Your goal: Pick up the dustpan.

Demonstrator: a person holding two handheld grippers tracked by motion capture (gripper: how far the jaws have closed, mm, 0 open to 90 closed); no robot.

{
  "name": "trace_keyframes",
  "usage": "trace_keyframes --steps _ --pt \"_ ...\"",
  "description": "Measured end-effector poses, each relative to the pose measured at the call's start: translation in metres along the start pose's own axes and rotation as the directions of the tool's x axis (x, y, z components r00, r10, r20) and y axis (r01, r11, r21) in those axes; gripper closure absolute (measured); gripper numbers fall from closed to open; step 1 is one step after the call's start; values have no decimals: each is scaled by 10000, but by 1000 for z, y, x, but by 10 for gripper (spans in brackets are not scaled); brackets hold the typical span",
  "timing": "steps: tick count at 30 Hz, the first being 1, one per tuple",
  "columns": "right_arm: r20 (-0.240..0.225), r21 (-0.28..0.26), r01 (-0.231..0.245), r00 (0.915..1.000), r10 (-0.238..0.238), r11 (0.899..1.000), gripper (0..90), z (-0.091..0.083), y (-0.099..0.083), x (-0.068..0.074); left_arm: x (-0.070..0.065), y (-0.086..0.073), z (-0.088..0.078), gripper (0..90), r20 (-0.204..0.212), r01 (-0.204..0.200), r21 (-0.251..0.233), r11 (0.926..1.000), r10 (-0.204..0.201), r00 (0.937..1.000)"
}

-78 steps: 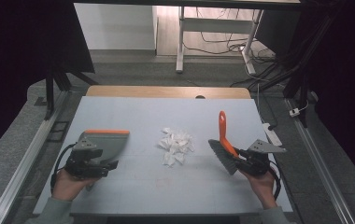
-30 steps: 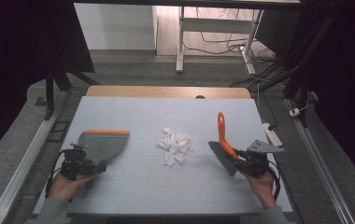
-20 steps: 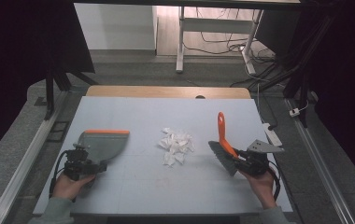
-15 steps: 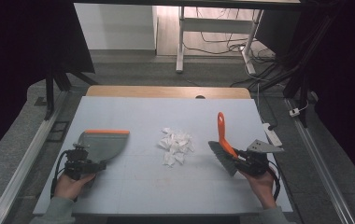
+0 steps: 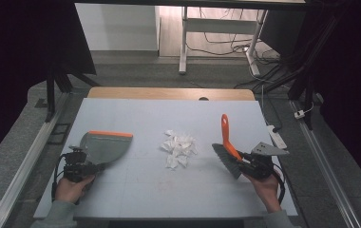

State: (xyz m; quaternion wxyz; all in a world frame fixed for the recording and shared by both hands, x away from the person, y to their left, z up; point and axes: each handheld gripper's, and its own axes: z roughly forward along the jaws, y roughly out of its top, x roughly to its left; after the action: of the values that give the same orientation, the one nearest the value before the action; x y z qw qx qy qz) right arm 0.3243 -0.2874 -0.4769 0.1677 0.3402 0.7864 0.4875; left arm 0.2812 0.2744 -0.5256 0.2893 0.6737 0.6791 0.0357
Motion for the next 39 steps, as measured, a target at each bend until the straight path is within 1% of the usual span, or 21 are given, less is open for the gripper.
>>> trace_keyframes --steps 4,8,13,16,21,23,26,27,31,33,34,35,37,39 --pt "-7 15 5 10000 -5 10000 698 0 0 0 1 0 0 610 40 -16 16 10000 16 10000" --pt "-7 -8 5 10000 -5 10000 698 0 0 0 2 0 -1 612 120 -132 -79 9999 133 9998" --pt "24 -15 -3 10000 3 10000 698 0 0 0 4 -1 -1 614 183 -183 -196 9996 186 9997" --pt "22 -26 -14 10000 14 10000 698 0 0 -1 5 -2 -3 615 202 -350 -324 9989 357 9992" --pt "-5 -8 5 10000 -5 10000 698 0 0 0 6 -2 -4 615 287 -555 -390 9977 567 9980" --pt "-9 -15 -5 10000 5 10000 698 0 0 0 6 -3 -5 615 310 -674 -528 9963 691 9971" --pt "1 -6 -9 10000 9 10000 698 0 0 0 6 -3 -6 615 300 -717 -621 9955 736 9968" --pt "-1 -14 -11 10000 11 10000 698 0 0 0 7 -3 -7 615 316 -797 -671 9946 820 9961" --pt "23 -41 -14 10000 14 10000 698 0 0 0 7 -3 -8 615 311 -904 -823 9925 932 9952" --pt "29 -52 -22 10000 22 10000 698 0 0 0 7 -3 -10 615 298 -1091 -1040 9886 1128 9932" --pt "33 -36 -13 10000 14 10000 698 0 0 0 7 -3 -10 615 375 -1184 -1145 9863 1234 9916" --pt "50 -43 -13 10000 13 10000 698 0 0 0 8 -3 -11 615 465 -1192 -1201 9856 1256 9910" --pt "52 -51 -8 10000 8 10000 698 -1 0 0 9 -3 -13 615 467 -1286 -1299 9832 1356 9897" --pt "49 -59 -11 10000 11 10000 698 0 0 0 11 -3 -13 615 558 -1426 -1396 9799 1516 9869"
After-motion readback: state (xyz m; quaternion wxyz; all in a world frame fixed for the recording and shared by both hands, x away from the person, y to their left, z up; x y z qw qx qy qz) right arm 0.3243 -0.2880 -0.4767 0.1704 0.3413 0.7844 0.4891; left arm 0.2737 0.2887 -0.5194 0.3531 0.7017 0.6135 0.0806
